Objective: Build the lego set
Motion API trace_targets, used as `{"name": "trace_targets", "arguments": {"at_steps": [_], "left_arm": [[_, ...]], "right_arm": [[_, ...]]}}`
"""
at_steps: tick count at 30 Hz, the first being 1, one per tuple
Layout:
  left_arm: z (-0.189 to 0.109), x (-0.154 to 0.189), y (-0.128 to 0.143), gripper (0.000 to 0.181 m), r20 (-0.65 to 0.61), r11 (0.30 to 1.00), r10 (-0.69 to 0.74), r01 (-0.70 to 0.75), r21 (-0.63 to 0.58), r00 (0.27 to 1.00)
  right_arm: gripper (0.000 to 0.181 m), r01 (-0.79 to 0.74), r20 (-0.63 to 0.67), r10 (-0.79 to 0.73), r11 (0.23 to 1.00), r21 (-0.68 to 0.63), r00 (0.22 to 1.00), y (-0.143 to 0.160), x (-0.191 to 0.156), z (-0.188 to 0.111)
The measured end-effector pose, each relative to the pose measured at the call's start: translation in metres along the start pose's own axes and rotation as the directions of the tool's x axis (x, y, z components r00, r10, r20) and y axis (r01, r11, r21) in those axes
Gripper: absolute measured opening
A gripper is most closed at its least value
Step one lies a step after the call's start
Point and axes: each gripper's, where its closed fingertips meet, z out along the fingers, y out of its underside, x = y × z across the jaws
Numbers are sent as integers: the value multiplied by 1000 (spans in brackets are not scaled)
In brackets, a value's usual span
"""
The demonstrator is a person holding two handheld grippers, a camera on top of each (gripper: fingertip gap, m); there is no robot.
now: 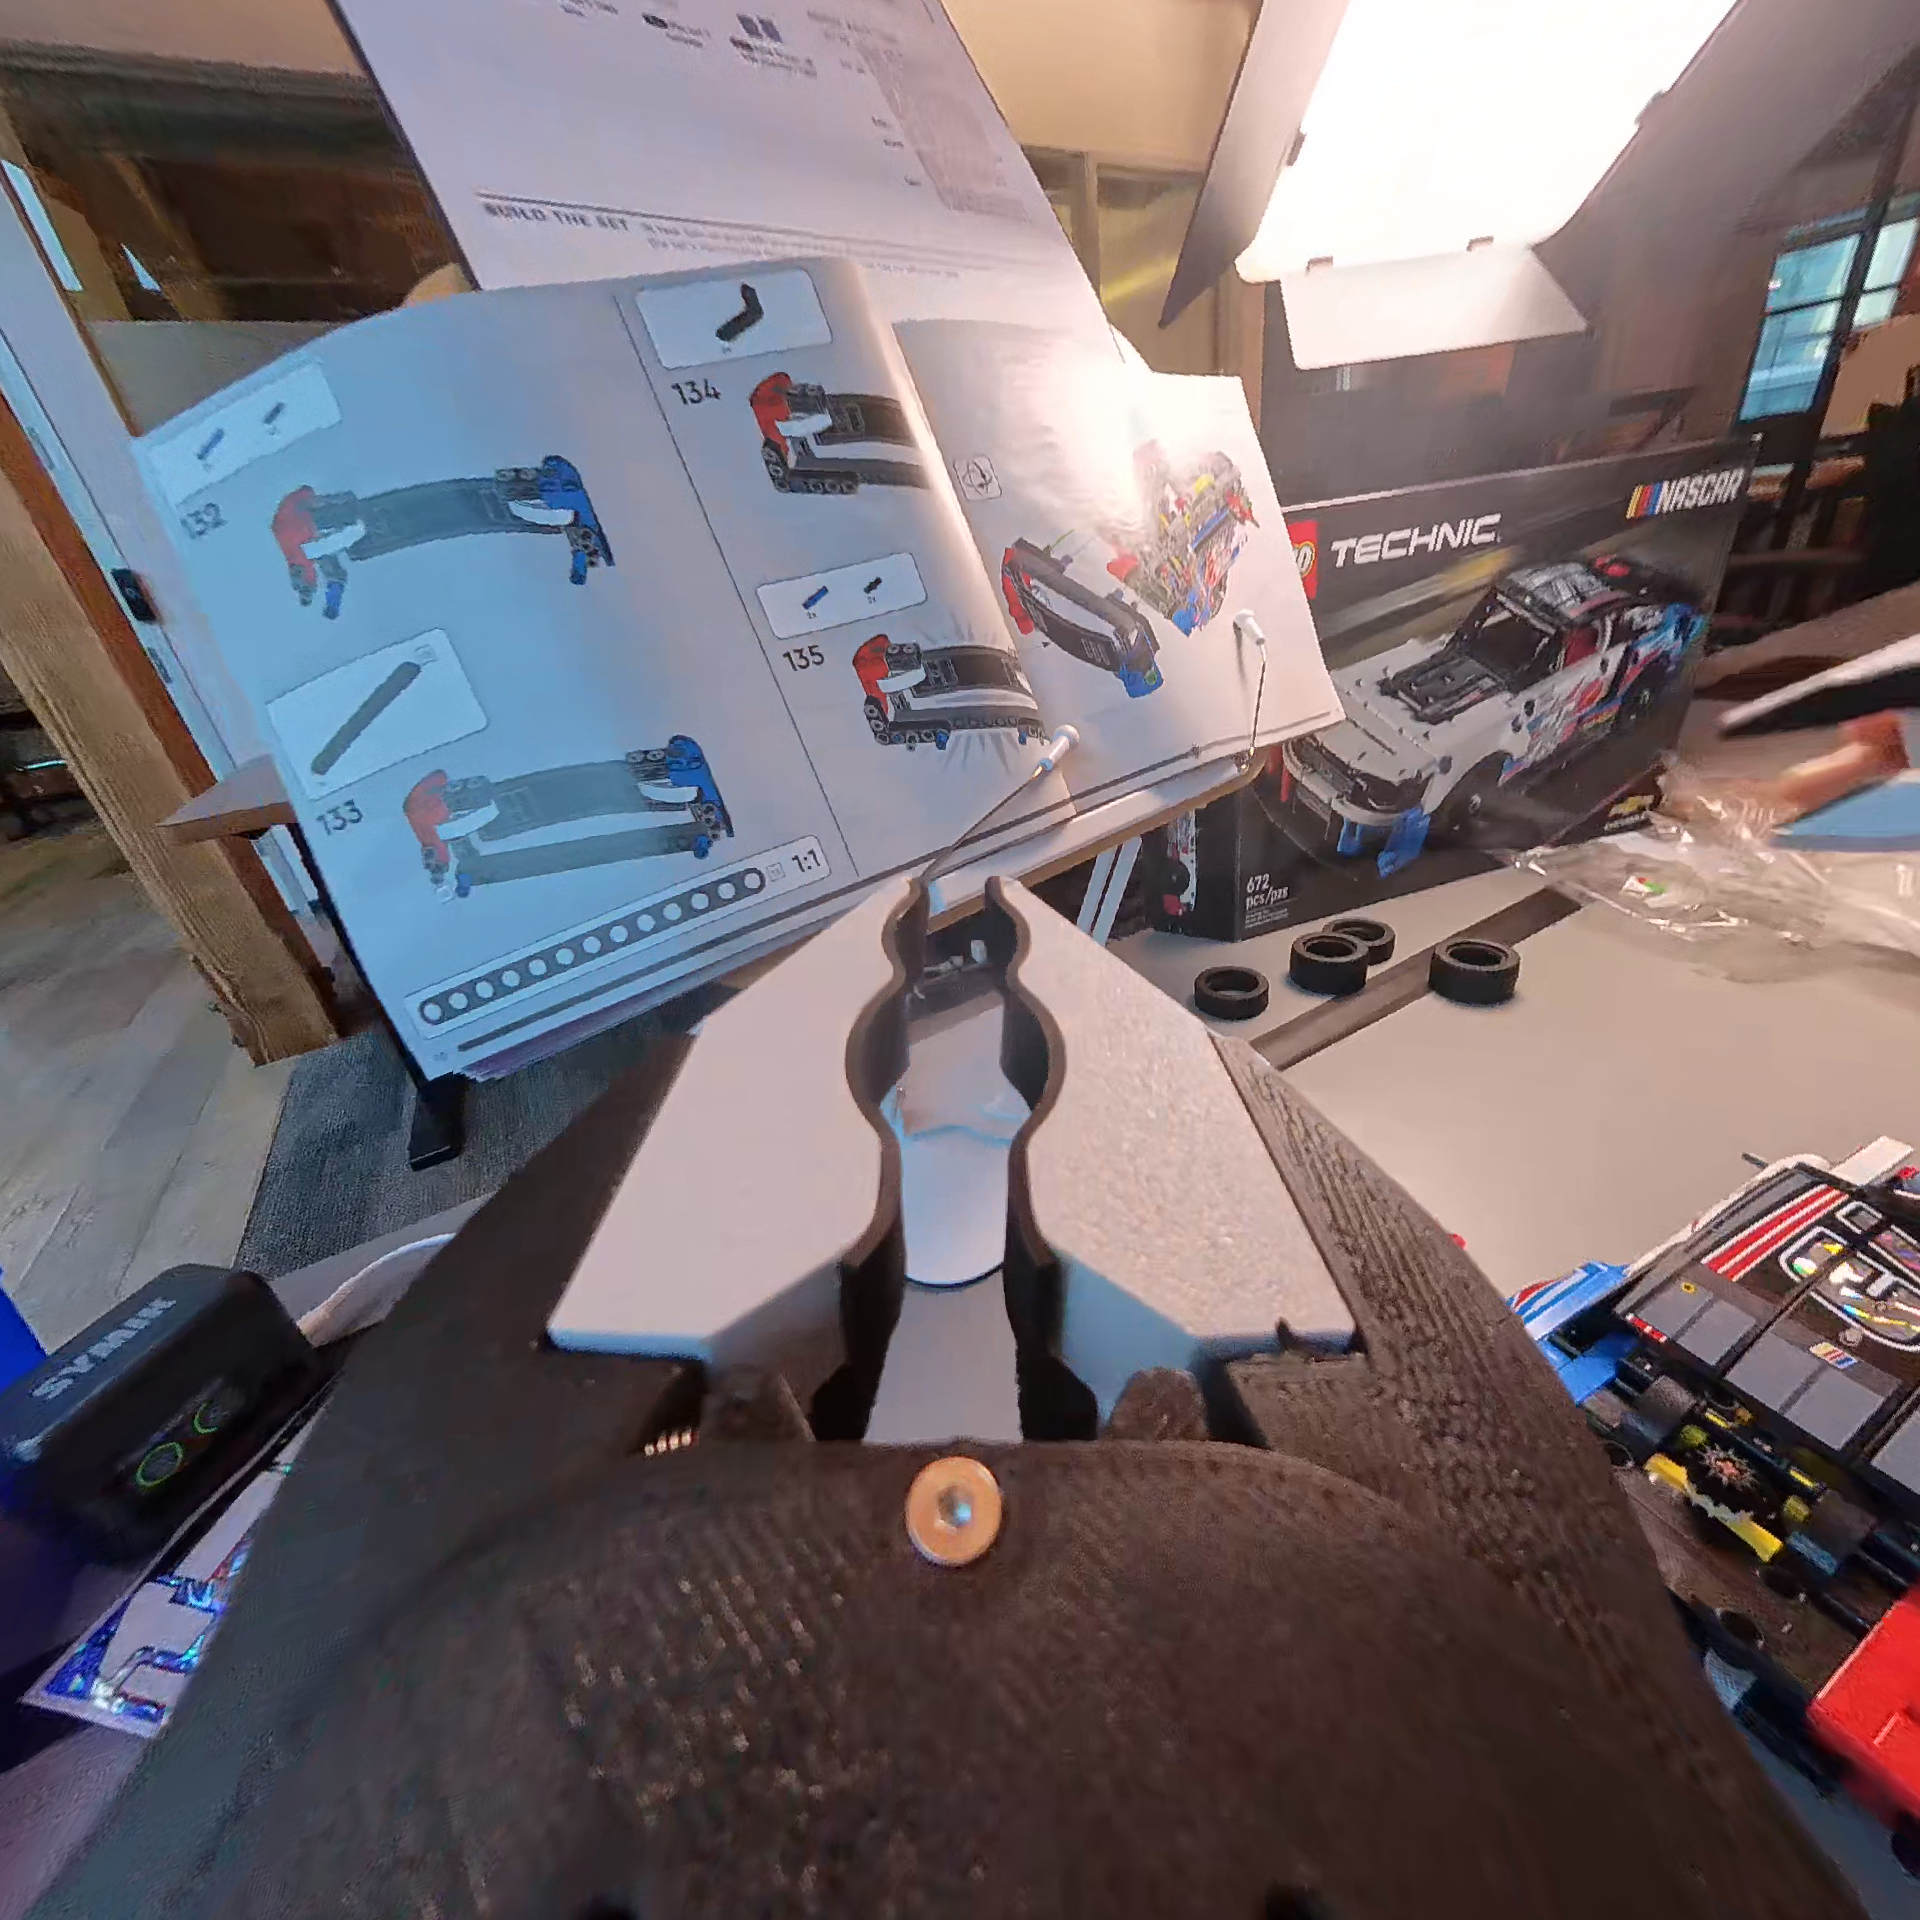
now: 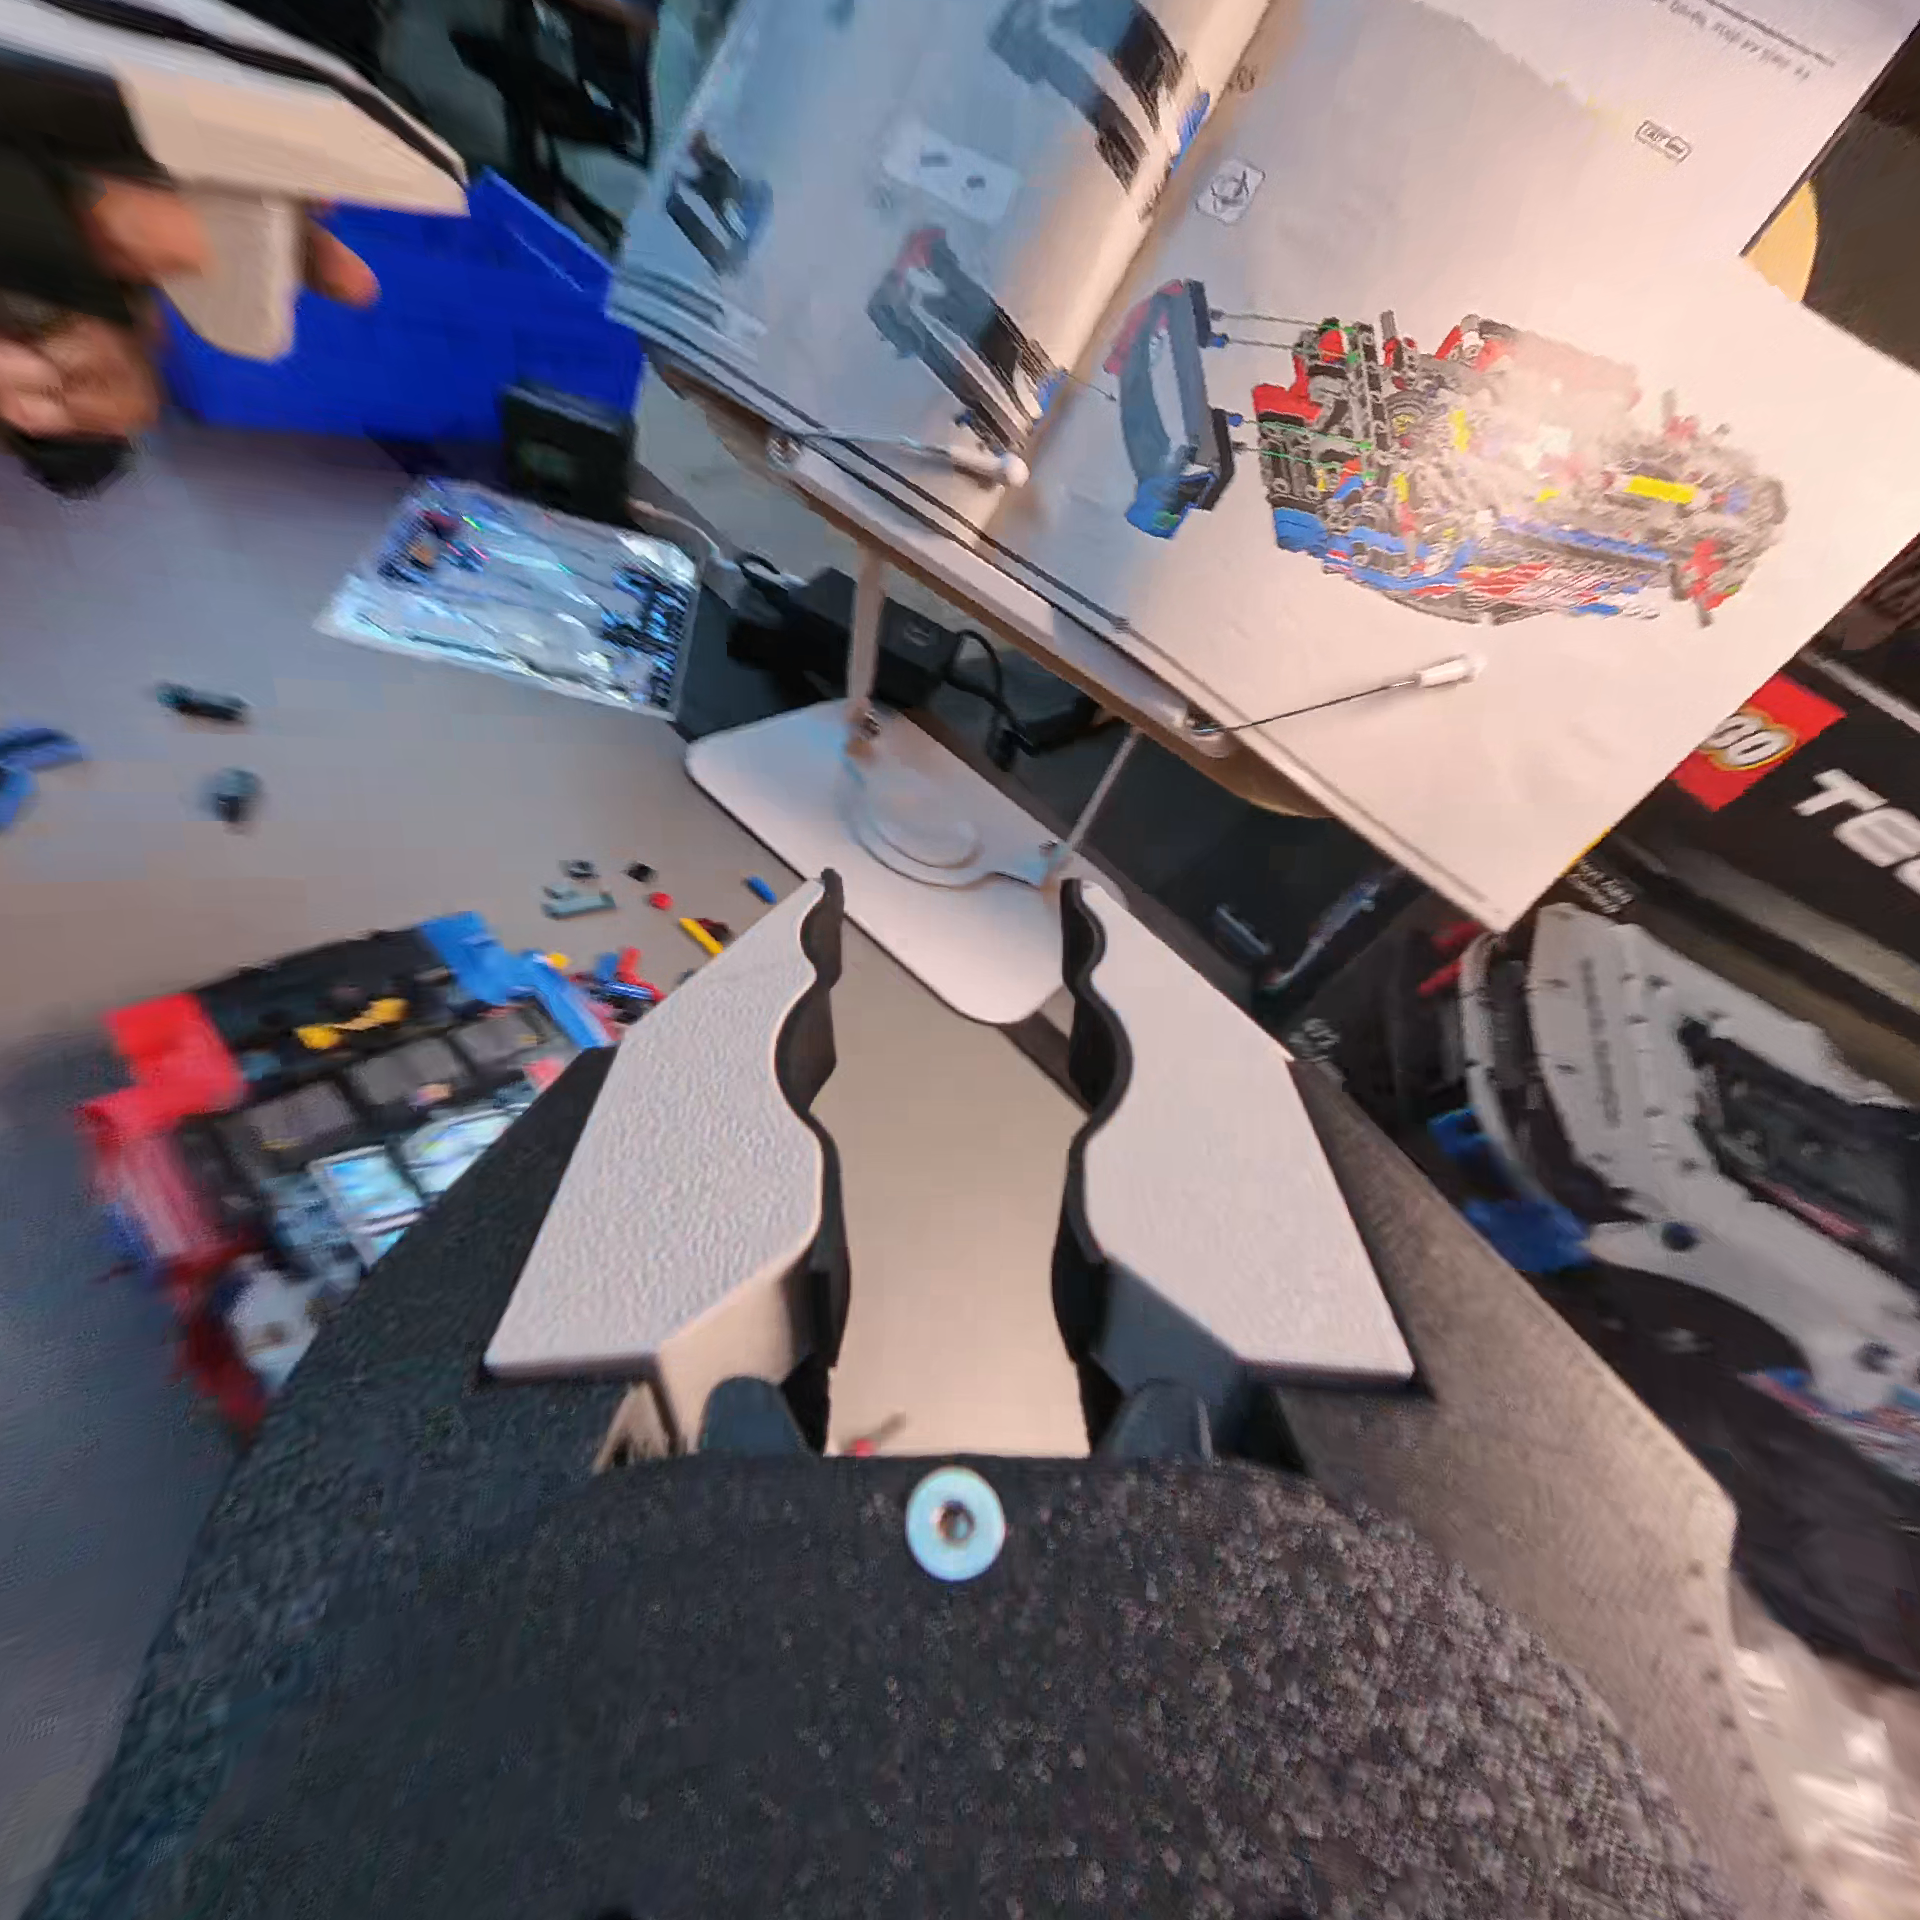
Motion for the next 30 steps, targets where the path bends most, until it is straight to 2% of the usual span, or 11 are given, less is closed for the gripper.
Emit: {"name": "trace_targets", "arguments": {"at_steps": [3, 5, 8, 12, 15, 18, 22, 30], "left_arm": [[-7, -11, -4, 3, 39, 999, 2, -4, 34, 999], [-8, -24, -11, 1, 74, 999, 0, -4, 46, 997], [-2, -55, -32, 0, 127, 996, -50, 40, 81, 991], [22, -113, -58, 0, 202, 989, -120, 100, 106, 972], [47, -150, -66, 0, 242, 990, -133, 116, 84, 961], [67, -175, -73, 0, 254, 990, -127, 109, 84, 959], [84, -187, -74, 0, 263, 996, -77, 65, 55, 962], [105, -187, -74, 1, 239, 998, -56, 58, 2, 969]], "right_arm": [[29, -200, 98, 190, 974, 107, 977, -8, -44, -36], [25, -304, 149, 284, 943, 135, 947, -6, -71, -54], [23, -325, 151, 305, 935, 139, 940, 10, -95, -73], [17, -290, 110, 272, 930, 225, 956, 22, -97, -88], [17, -328, 139, 299, 896, 298, 944, 14, -95, -95], [17, -293, 118, 270, 903, 313, 956, 13, -93, -97], [17, -265, 95, 248, 924, 276, 964, 27, -96, -93], [15, -268, 107, 250, 933, 241, 962, 35, -103, -86]]}}
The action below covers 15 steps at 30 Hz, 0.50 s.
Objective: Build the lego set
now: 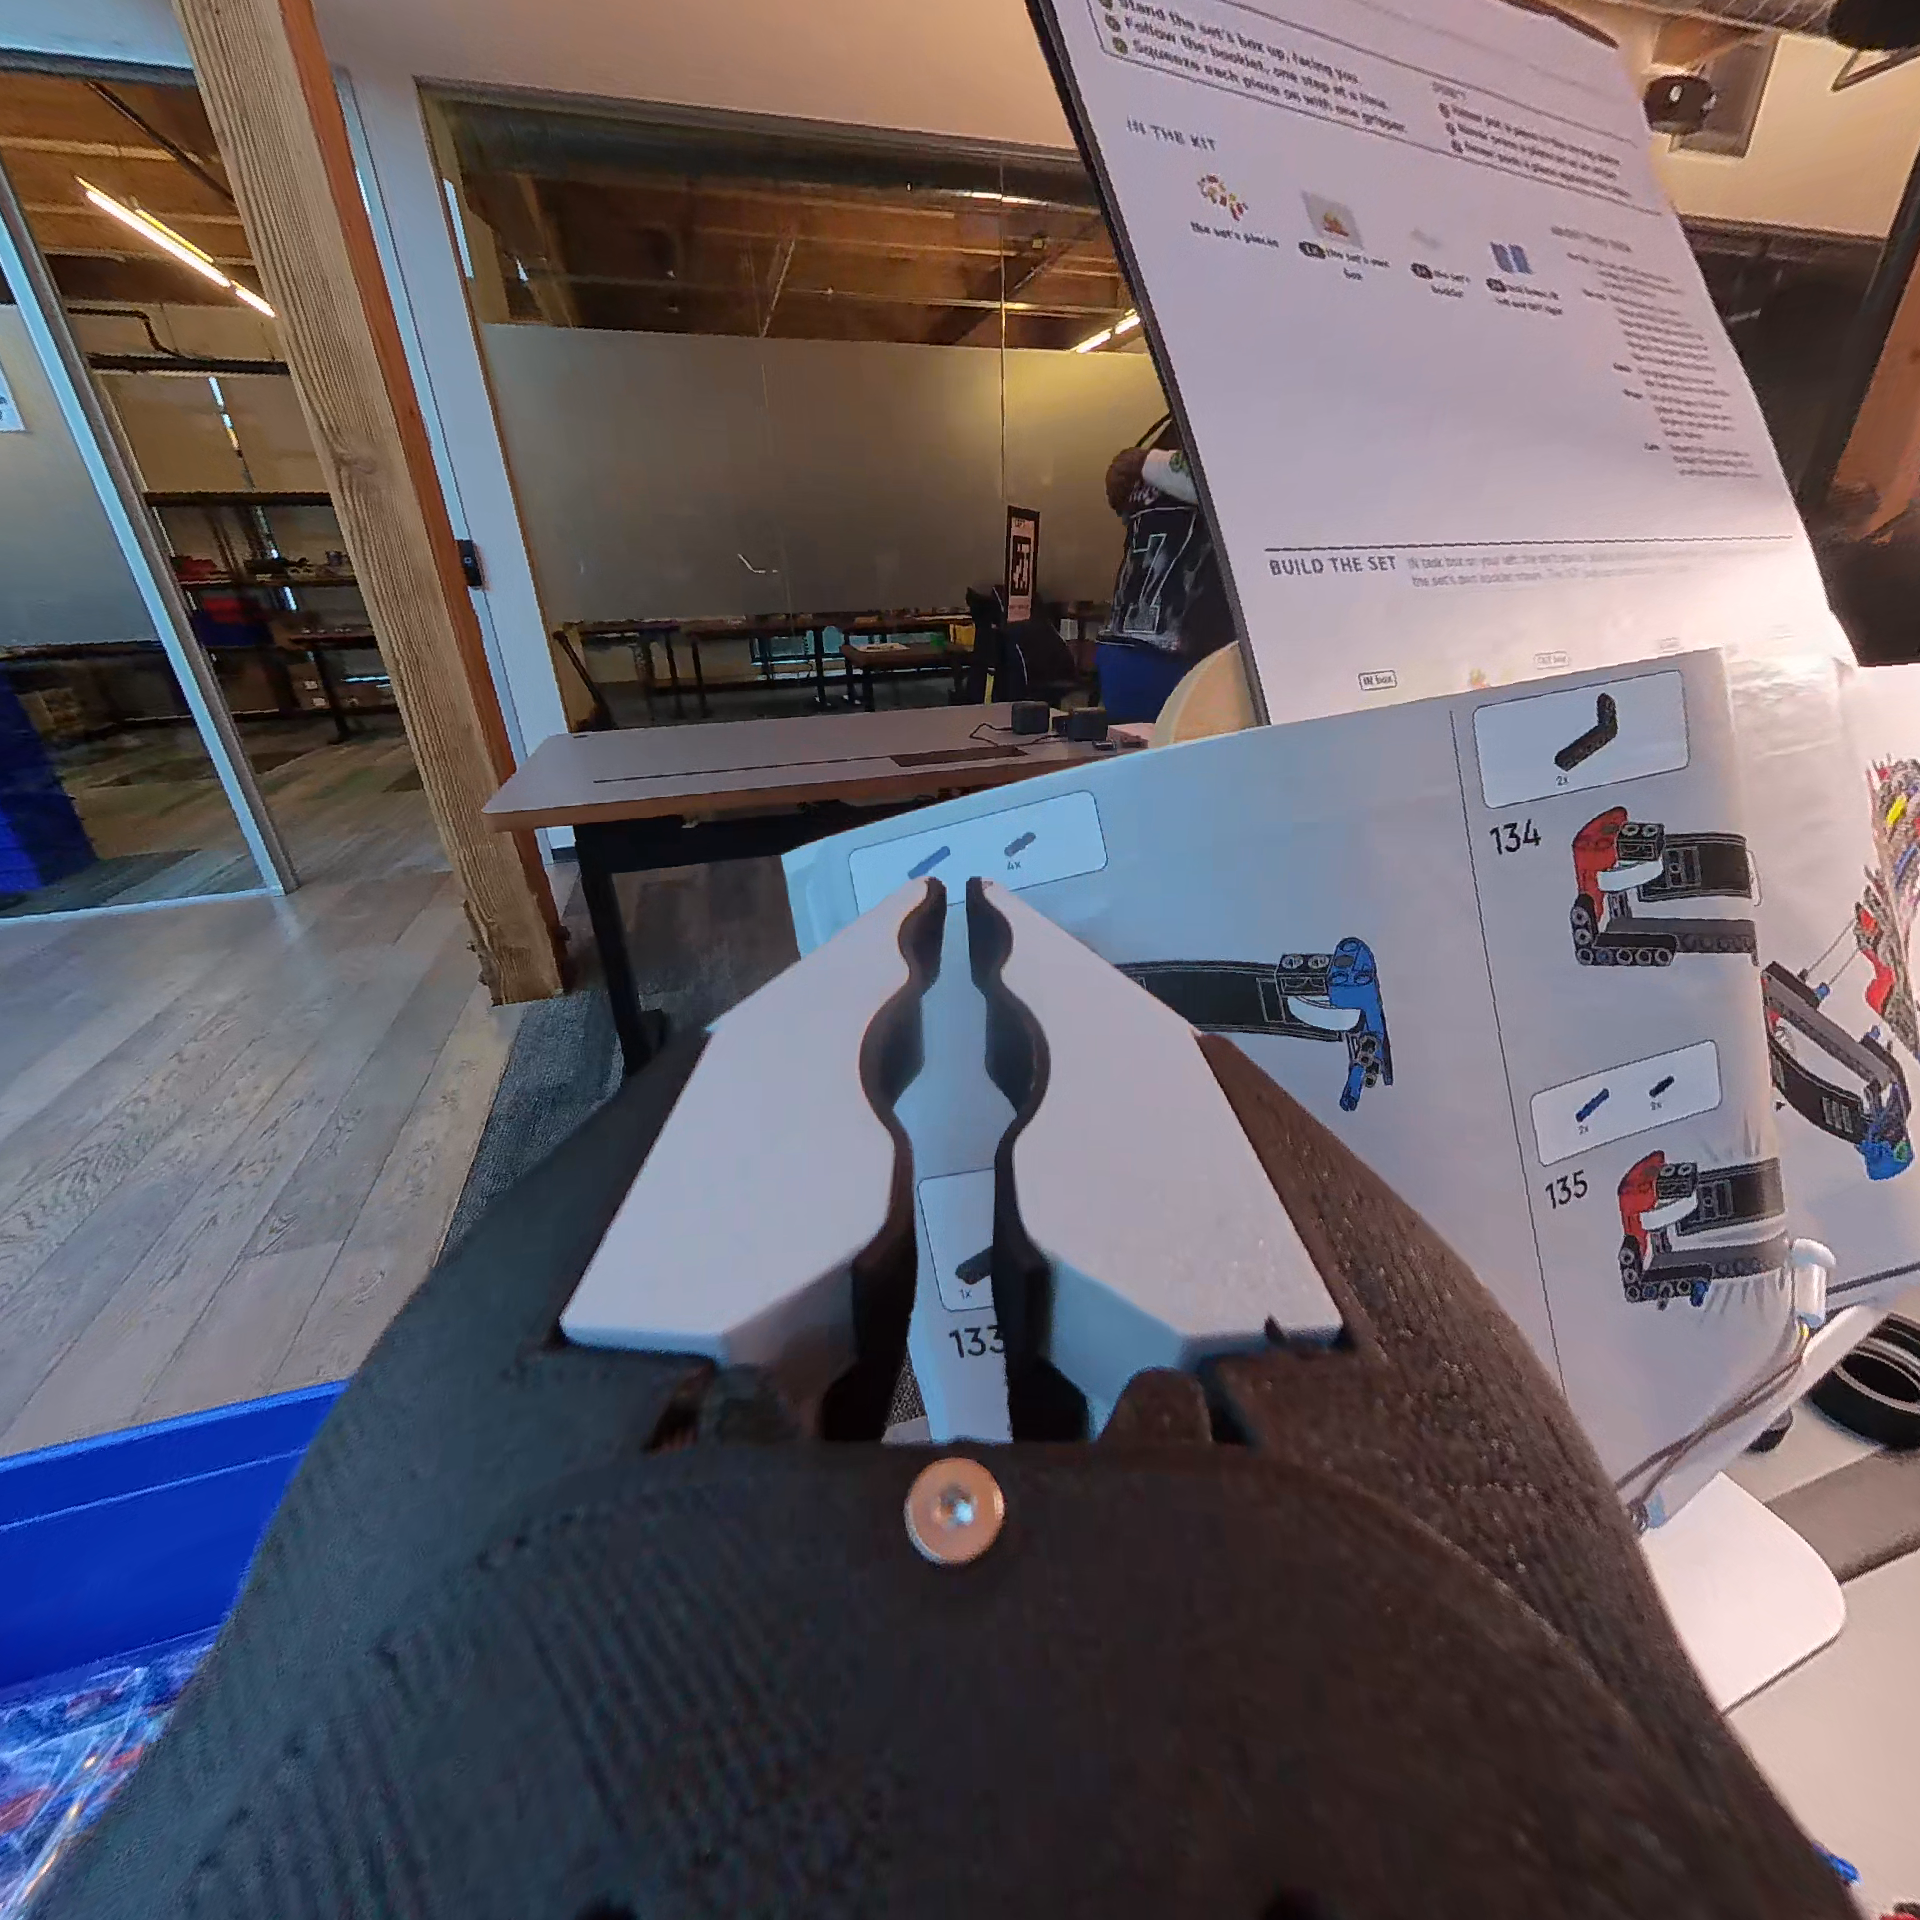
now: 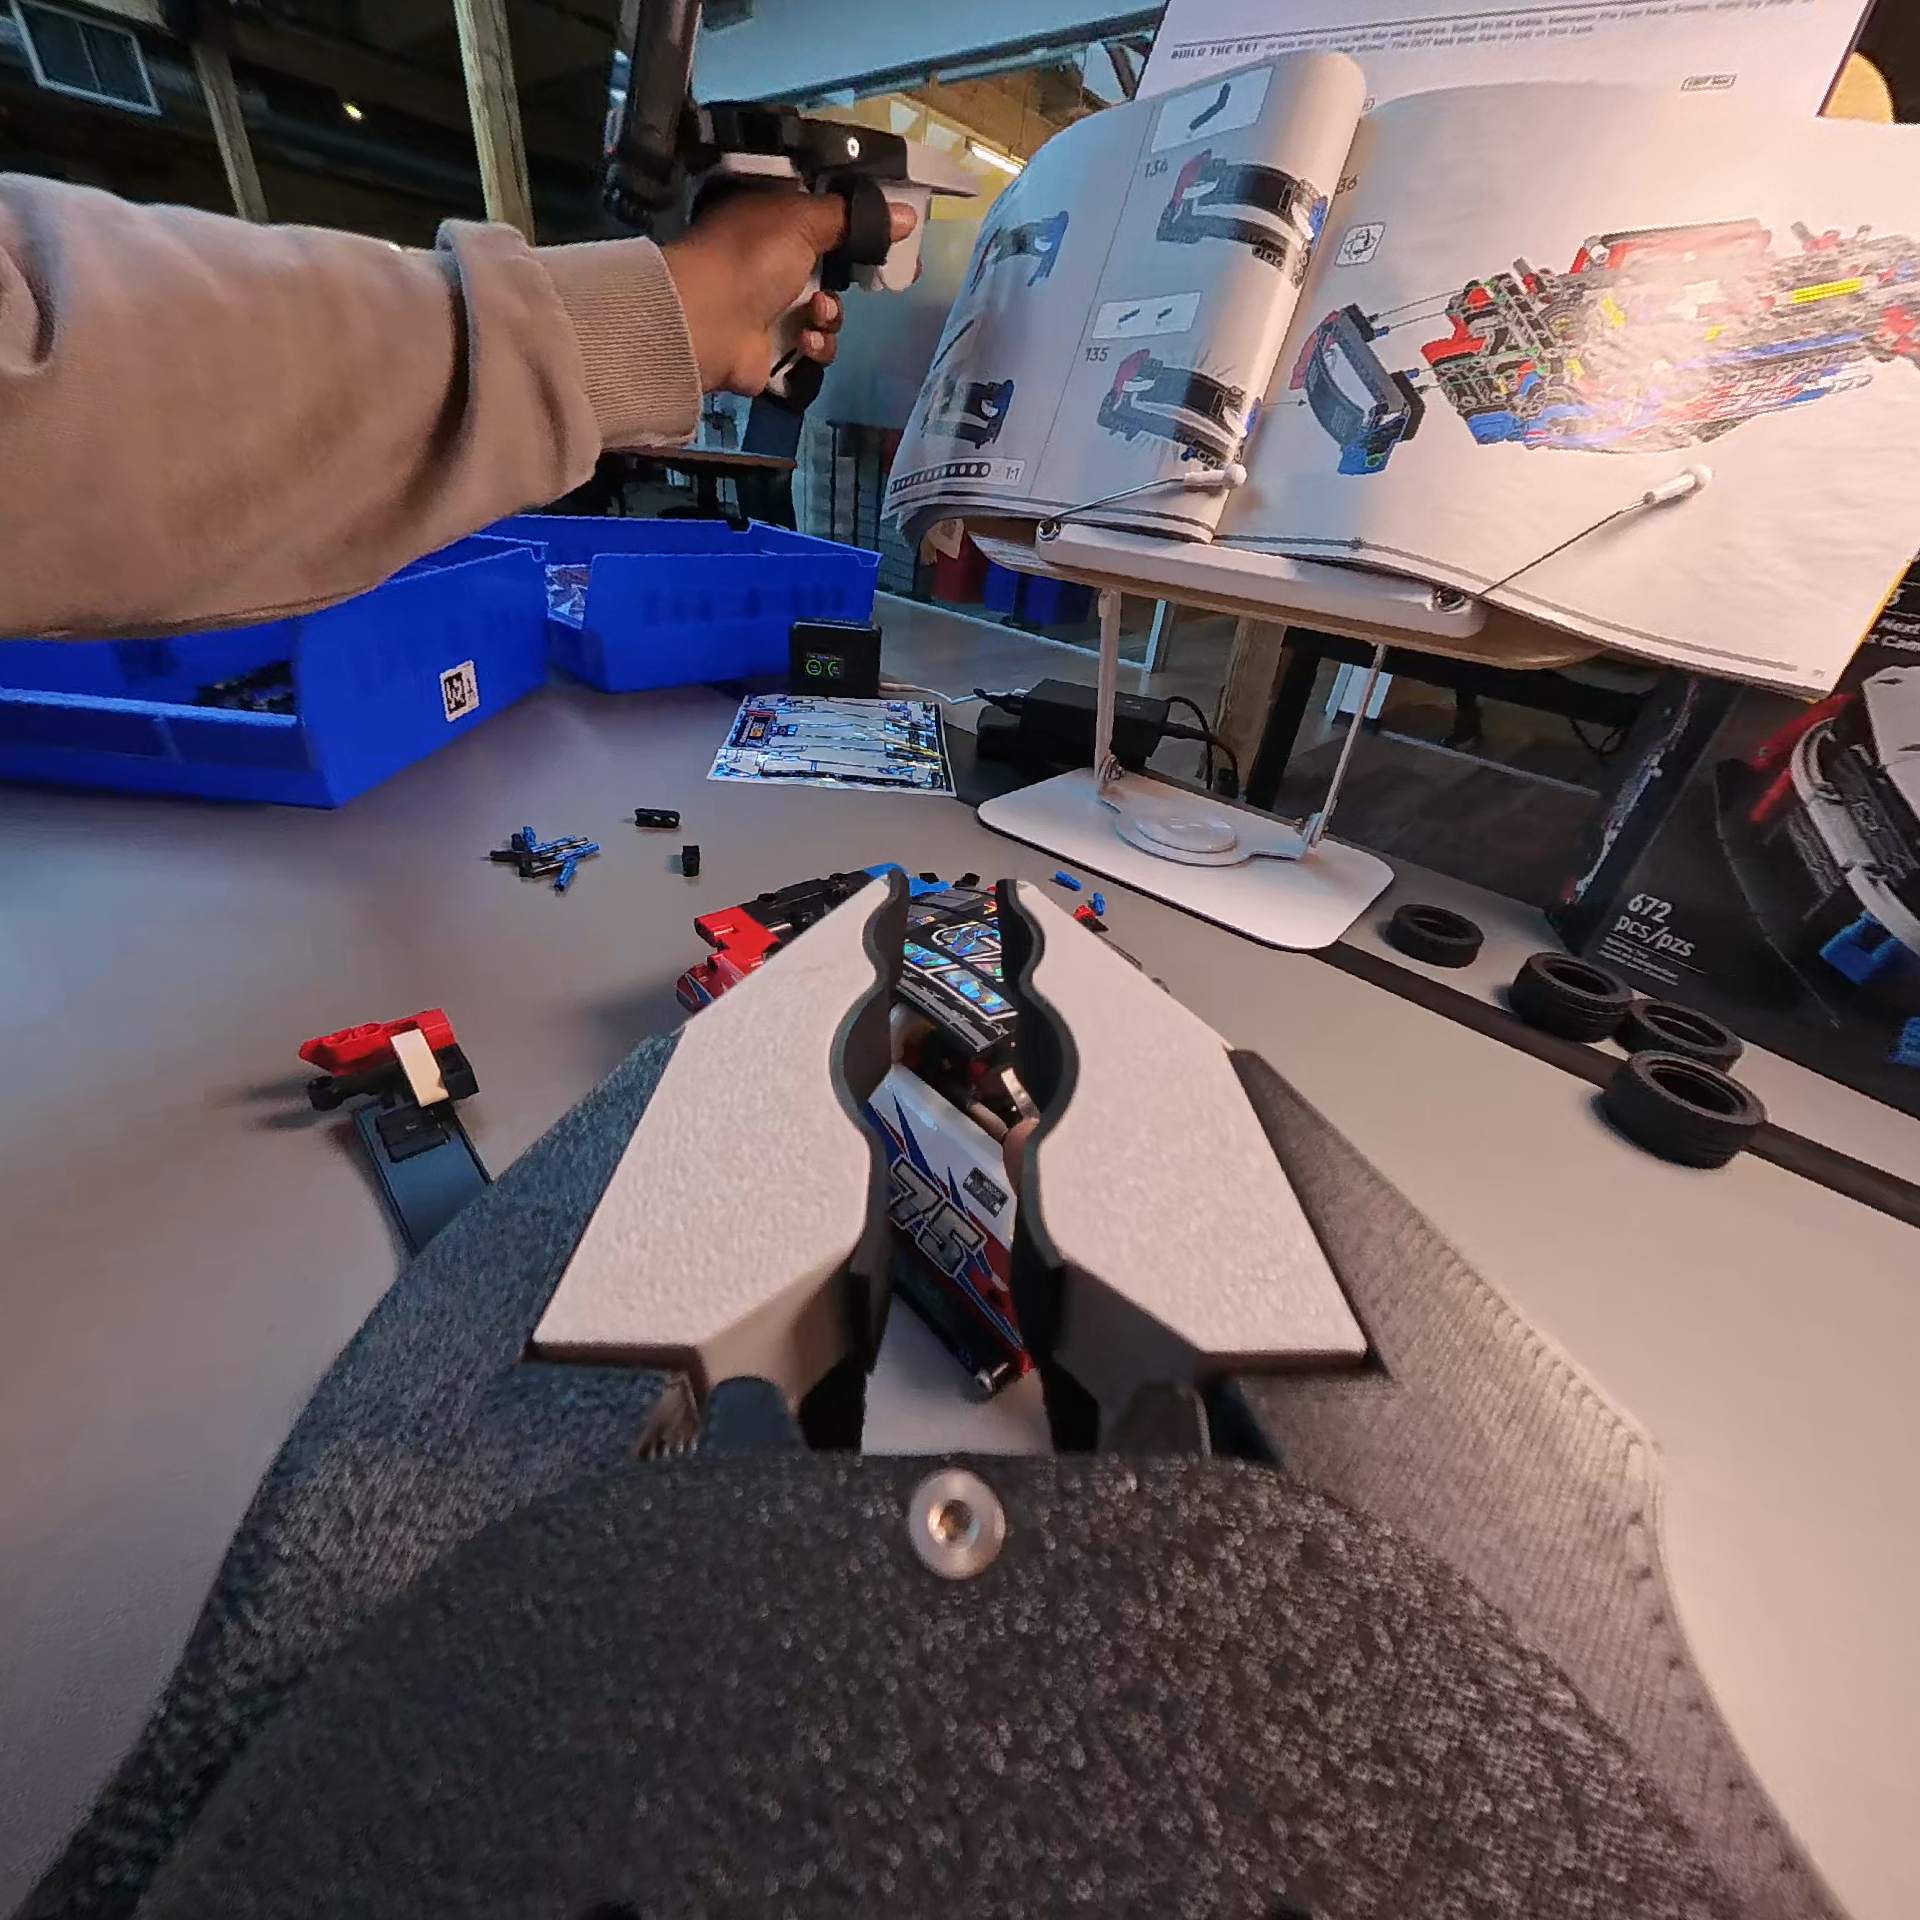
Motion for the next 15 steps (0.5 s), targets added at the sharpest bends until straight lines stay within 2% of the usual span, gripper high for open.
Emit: {"name": "trace_targets", "arguments": {"at_steps": [10, 12, 15], "left_arm": [[-2, 12, 1, 2, -41, 999, 20, -22, -45, 999], [-10, 23, 8, 5, -112, 994, 45, -56, -94, 993], [-35, 61, 44, 8, -358, 947, 61, -167, -276, 932]], "right_arm": [[11, 44, 6, -44, 999, -26, 999, 5, -6, 1], [11, 37, 4, -37, 999, -22, 999, 4, -6, 0], [11, 25, 10, -25, 1000, -17, 1000, 2, -7, -1]]}}
